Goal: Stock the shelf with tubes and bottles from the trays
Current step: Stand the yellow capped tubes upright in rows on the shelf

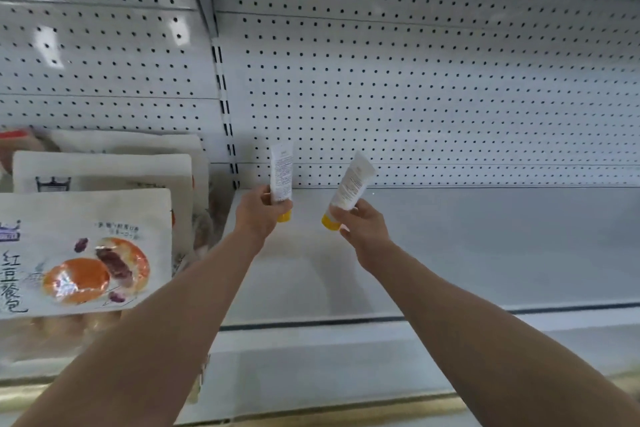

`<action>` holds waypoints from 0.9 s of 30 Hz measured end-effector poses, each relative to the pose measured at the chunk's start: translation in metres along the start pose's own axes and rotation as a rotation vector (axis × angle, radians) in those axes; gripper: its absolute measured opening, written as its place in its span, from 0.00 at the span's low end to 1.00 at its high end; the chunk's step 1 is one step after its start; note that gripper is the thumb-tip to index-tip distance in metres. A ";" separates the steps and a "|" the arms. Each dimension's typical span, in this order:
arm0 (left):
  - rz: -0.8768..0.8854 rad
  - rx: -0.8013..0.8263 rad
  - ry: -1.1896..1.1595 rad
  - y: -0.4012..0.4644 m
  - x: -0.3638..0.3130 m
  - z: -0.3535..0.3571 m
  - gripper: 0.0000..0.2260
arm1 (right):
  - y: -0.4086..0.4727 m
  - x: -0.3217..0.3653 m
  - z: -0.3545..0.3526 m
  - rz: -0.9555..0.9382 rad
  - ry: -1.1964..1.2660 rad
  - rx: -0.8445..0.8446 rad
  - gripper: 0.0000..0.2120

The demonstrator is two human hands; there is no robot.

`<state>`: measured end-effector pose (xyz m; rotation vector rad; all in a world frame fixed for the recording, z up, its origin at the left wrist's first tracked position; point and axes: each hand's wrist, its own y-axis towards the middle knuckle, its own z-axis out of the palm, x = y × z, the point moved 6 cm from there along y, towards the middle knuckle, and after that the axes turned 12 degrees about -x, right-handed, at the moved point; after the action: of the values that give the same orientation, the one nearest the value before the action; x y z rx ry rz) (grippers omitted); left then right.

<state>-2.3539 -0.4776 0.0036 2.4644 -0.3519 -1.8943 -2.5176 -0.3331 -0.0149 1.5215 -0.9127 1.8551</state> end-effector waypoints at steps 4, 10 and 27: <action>-0.025 -0.065 -0.022 0.005 0.018 -0.008 0.17 | 0.012 -0.015 0.003 -0.067 -0.169 -0.051 0.11; -0.044 -0.097 -0.018 0.024 0.032 -0.012 0.20 | 0.031 -0.013 0.028 -0.215 -0.408 -0.044 0.15; -0.052 -0.175 0.131 0.099 0.066 -0.002 0.17 | 0.085 -0.018 0.107 -0.323 -0.526 -0.024 0.17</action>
<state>-2.3529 -0.5865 -0.0448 2.4861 -0.1146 -1.6882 -2.5174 -0.4698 -0.0322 2.0504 -0.8396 1.2330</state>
